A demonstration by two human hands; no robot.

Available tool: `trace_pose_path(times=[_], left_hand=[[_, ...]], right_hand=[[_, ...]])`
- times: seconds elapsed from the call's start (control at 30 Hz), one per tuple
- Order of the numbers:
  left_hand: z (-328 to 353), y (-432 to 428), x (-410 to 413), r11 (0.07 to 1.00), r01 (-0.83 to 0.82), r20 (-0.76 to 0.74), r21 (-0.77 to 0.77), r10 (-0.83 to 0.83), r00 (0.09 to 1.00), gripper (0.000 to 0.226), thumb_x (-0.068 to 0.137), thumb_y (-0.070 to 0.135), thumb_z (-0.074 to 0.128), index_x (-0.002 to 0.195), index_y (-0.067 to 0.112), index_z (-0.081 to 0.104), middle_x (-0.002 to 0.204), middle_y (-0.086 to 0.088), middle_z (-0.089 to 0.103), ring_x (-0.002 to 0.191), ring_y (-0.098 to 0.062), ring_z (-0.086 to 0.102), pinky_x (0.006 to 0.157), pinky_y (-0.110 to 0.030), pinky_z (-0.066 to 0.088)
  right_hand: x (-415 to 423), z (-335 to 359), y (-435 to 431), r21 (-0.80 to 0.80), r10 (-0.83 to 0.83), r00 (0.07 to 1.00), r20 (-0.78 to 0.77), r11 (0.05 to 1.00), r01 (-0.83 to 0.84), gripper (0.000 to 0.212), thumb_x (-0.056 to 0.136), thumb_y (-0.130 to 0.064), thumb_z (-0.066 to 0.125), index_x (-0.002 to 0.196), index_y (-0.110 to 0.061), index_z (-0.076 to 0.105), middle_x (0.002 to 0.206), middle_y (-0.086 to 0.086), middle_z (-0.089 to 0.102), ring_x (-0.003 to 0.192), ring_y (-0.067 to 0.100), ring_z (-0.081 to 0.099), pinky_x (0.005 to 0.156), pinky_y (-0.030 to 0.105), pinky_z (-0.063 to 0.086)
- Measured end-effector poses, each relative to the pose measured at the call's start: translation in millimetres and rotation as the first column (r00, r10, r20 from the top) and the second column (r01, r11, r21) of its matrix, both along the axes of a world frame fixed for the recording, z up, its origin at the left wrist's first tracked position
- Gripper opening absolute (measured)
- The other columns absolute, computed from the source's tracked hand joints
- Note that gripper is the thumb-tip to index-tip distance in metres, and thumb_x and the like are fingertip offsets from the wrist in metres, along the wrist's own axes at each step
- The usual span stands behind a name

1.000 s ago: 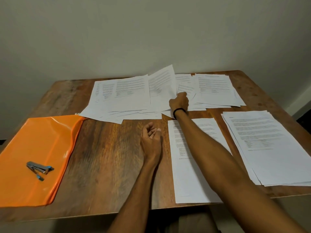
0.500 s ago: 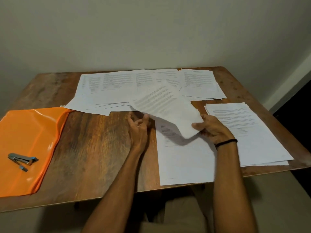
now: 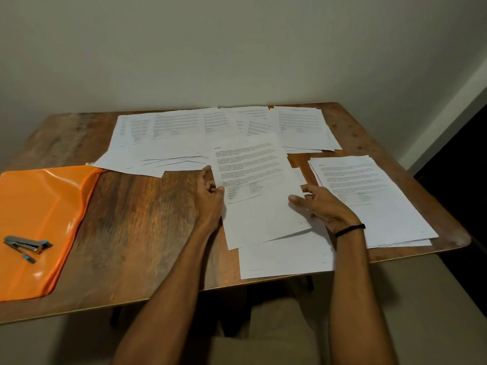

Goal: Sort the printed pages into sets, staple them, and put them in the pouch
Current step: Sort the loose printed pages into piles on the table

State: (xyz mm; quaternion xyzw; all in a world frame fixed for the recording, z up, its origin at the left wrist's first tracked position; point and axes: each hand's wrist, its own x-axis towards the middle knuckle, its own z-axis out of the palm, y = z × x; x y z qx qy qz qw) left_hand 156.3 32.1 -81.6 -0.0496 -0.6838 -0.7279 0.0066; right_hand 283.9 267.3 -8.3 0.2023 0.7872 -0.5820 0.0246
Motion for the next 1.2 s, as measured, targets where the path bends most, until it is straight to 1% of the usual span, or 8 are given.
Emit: trace_pose_path(times=[0.17, 0.27, 0.33, 0.43, 0.67, 0.93, 1.07, 1.2], left_hand=[[-0.4, 4.4, 7.2, 0.969, 0.115, -0.067, -0.219, -0.133, 0.989, 0.058, 0.087, -0.009, 0.059, 0.138, 0.016, 0.048, 0.1, 0.005, 0.069, 0.089, -0.013, 0.068, 0.075, -0.028, 0.058], [-0.7, 11.0, 16.8, 0.905, 0.166, -0.125, -0.391, -0.231, 0.965, 0.041, 0.089, -0.004, 0.064, 0.126, 0.012, 0.053, 0.096, 0.013, 0.064, 0.082, -0.003, 0.065, 0.073, -0.02, 0.054], [-0.6, 12.2, 18.4, 0.883, 0.139, -0.167, -0.449, -0.236, 0.957, 0.043, 0.089, -0.008, 0.063, 0.129, -0.002, 0.052, 0.09, 0.016, 0.056, 0.075, 0.012, 0.059, 0.074, -0.005, 0.046], [3.0, 7.5, 19.1, 0.847, 0.124, -0.222, -0.516, -0.272, 0.936, 0.05, 0.088, -0.001, 0.067, 0.135, 0.002, 0.051, 0.094, 0.009, 0.056, 0.074, 0.005, 0.053, 0.076, 0.001, 0.041], [-3.3, 11.9, 19.9, 0.781, 0.092, -0.219, -0.618, -0.283, 0.934, 0.043, 0.082, 0.033, 0.063, 0.12, 0.014, 0.066, 0.095, 0.0, 0.066, 0.08, -0.015, 0.061, 0.071, -0.032, 0.057], [-4.9, 14.9, 17.8, 0.636, 0.053, -0.174, -0.77, -0.289, 0.941, 0.048, 0.091, 0.038, 0.061, 0.135, 0.019, 0.059, 0.135, -0.005, 0.054, 0.126, -0.022, 0.045, 0.105, -0.038, 0.041], [-5.9, 14.2, 16.3, 0.65, 0.087, -0.144, -0.755, -0.293, 0.945, 0.047, 0.092, 0.039, 0.059, 0.134, 0.02, 0.059, 0.135, -0.003, 0.057, 0.122, -0.023, 0.051, 0.106, -0.043, 0.045], [-3.1, 12.5, 9.5, 0.743, 0.047, -0.167, -0.668, -0.211, 0.963, 0.034, 0.086, 0.024, 0.067, 0.119, 0.016, 0.07, 0.114, -0.001, 0.065, 0.098, -0.013, 0.058, 0.082, -0.021, 0.05]], right_hand=[[-10.2, -2.7, 0.8, -0.03, -0.232, 0.97, -0.07, 0.973, 0.231, 0.036, 0.089, -0.008, 0.073, 0.122, -0.01, 0.058, 0.102, 0.001, 0.071, 0.086, 0.008, 0.07, 0.069, 0.019, 0.054], [-9.4, -5.8, 5.3, 0.157, -0.254, 0.965, -0.06, 0.953, 0.26, 0.038, 0.087, -0.004, 0.072, 0.123, -0.007, 0.06, 0.117, 0.002, 0.065, 0.106, 0.019, 0.062, 0.095, 0.031, 0.051], [-8.2, -8.1, 9.2, 0.346, -0.25, 0.968, 0.006, 0.909, 0.233, 0.024, 0.086, -0.006, 0.073, 0.108, -0.01, 0.065, 0.113, 0.005, 0.068, 0.107, 0.024, 0.064, 0.094, 0.034, 0.05], [-8.1, -14.0, 11.7, 0.502, -0.288, 0.956, 0.049, 0.835, 0.226, 0.02, 0.086, -0.009, 0.073, 0.104, -0.005, 0.066, 0.111, 0.009, 0.071, 0.103, 0.029, 0.065, 0.082, 0.028, 0.047], [-13.5, -34.1, 8.8, 0.601, -0.321, 0.946, 0.036, 0.763, 0.237, 0.021, 0.085, -0.003, 0.069, 0.105, -0.004, 0.068, 0.107, 0.013, 0.072, 0.097, 0.032, 0.066, 0.077, 0.025, 0.046], [-12.1, -36.1, 8.7, 0.707, -0.341, 0.938, 0.068, 0.68, 0.196, 0.027, 0.09, -0.017, 0.069, 0.113, -0.004, 0.062, 0.113, 0.018, 0.066, 0.106, 0.038, 0.06, 0.09, 0.04, 0.05], [-22.9, -27.3, -2.9, 0.711, -0.234, 0.971, 0.055, 0.692, 0.126, 0.041, 0.093, -0.027, 0.067, 0.129, -0.01, 0.058, 0.125, 0.016, 0.061, 0.118, 0.037, 0.054, 0.096, 0.041, 0.046], [-33.7, -19.3, -16.8, 0.717, -0.105, 0.97, 0.221, 0.692, -0.088, 0.03, 0.092, -0.032, 0.068, 0.103, -0.004, 0.07, 0.102, 0.012, 0.07, 0.1, 0.03, 0.066, 0.075, 0.03, 0.046]])
